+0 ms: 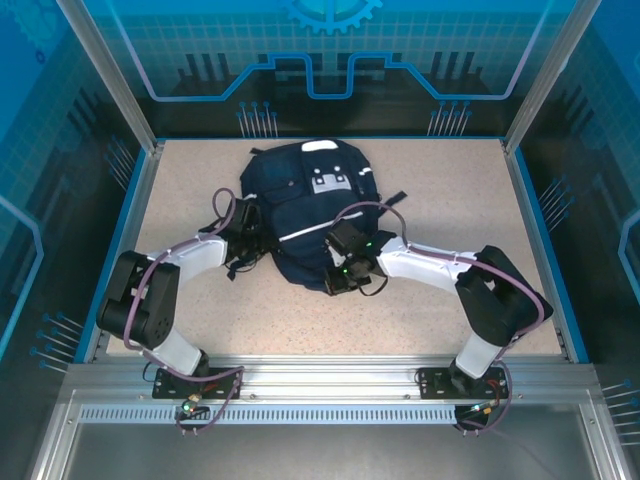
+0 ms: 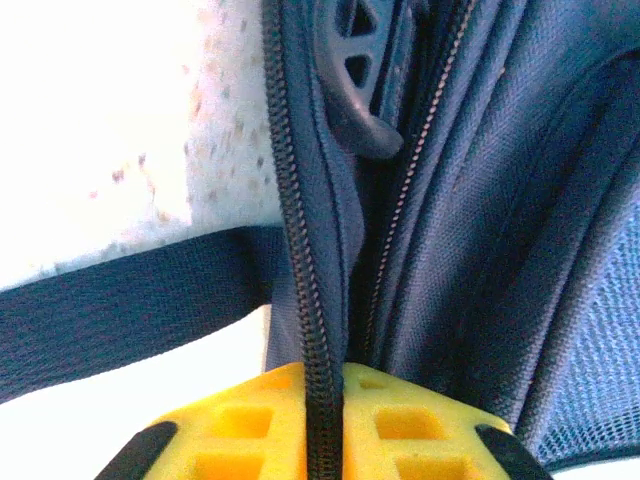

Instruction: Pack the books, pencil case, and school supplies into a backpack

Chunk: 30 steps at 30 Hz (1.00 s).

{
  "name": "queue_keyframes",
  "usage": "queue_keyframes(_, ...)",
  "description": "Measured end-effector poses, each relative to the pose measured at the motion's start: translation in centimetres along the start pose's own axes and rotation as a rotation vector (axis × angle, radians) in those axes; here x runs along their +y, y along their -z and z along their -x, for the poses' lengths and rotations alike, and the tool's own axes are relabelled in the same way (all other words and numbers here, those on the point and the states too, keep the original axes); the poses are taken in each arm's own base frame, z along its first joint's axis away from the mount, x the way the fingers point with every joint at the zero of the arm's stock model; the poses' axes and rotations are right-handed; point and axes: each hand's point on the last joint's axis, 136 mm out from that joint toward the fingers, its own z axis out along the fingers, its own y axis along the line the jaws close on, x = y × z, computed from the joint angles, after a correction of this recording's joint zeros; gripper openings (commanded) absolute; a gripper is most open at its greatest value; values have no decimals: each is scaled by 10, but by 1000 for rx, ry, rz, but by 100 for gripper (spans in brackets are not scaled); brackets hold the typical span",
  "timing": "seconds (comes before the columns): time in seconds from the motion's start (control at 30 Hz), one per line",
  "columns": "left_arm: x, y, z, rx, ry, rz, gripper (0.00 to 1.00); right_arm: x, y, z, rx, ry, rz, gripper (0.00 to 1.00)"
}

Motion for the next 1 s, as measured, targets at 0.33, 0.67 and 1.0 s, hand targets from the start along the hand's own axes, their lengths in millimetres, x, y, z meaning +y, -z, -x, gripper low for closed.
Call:
queue_keyframes(0.33,-8,51,15,-110,-47,-32,55,35,-4,19,8,0,113,0)
queue_keyframes(0.67,10,62,-48,31,56,-100,59,52,-12,28,23,9,175,0)
queue_keyframes(1.0,2,42,-69,121,82,-128,58,58,-12,29,25,19,185,0)
